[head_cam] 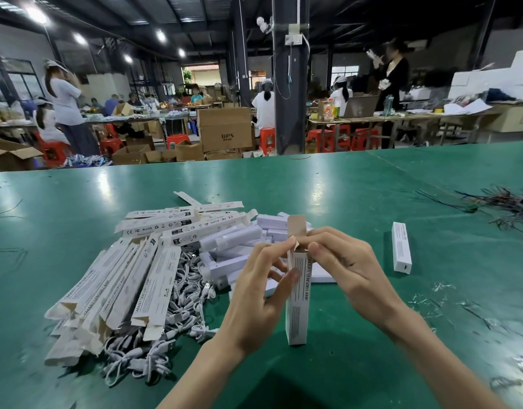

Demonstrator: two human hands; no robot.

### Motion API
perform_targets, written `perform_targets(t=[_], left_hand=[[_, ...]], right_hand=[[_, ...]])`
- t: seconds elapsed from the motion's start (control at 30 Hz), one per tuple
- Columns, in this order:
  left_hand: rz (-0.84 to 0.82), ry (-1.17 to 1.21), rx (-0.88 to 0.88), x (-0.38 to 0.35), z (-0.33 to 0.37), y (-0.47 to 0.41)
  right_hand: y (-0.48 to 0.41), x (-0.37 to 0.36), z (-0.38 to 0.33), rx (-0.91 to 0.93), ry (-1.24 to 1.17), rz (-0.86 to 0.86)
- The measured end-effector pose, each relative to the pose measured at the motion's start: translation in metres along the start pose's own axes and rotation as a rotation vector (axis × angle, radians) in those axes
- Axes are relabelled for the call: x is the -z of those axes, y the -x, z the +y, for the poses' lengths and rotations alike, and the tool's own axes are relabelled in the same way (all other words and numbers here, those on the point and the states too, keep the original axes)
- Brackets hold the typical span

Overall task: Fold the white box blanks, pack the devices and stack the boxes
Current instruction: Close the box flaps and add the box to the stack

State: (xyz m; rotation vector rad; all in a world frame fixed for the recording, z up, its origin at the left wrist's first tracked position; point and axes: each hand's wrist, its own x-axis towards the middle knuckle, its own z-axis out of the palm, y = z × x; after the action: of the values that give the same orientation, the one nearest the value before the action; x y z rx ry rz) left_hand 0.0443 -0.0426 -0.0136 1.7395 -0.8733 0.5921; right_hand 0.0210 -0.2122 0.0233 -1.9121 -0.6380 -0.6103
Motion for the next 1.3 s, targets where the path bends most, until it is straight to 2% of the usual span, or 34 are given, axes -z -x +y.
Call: perform_targets(t=[0.33, 0.47, 0.57, 0.63, 0.7, 0.83, 0.93, 1.0, 1.1, 1.3], left_hand=[[-0.055, -0.008, 0.009, 0.003, 0.002, -0.001], [-0.089, 0.005, -0.007, 0.005, 0.004, -0.002], [-0.091, 0.018, 0.008, 0.005, 0.007, -0.003], [-0.066, 0.058, 0.036, 0.005, 0.01, -0.005], [-0.025, 0.122, 0.085, 0.004, 0.012, -0.009], [0.019, 0.255, 0.162, 0.0, 0.012, -0.015], [0.045, 0.28, 0.147, -0.001, 0.01, -0.015], [0.064, 0.284, 0.146, 0.0, 0.01, -0.016], [0.06, 0.295, 0.132, 0.0, 0.011, -0.016], [0.06, 0.241, 0.105, 0.0, 0.015, -0.015]], right_hand=[[0.005, -0.013, 0.001, -0.211, -0.503, 0.177], [-0.004, -0.015, -0.005, -0.447, -0.888, 0.109], [-0.015, -0.009, -0.01, -0.636, -1.074, -0.016], [-0.022, -0.006, -0.013, -0.697, -1.068, -0.08], [-0.025, -0.005, -0.013, -0.689, -0.977, -0.051], [-0.021, -0.003, -0.009, -0.462, -0.774, 0.032], [-0.014, 0.004, -0.005, -0.309, -0.67, -0.021], [-0.012, 0.006, -0.004, -0.274, -0.615, -0.07], [-0.012, 0.006, -0.004, -0.251, -0.522, -0.032], [-0.01, 0.006, -0.003, -0.223, -0.492, -0.008]])
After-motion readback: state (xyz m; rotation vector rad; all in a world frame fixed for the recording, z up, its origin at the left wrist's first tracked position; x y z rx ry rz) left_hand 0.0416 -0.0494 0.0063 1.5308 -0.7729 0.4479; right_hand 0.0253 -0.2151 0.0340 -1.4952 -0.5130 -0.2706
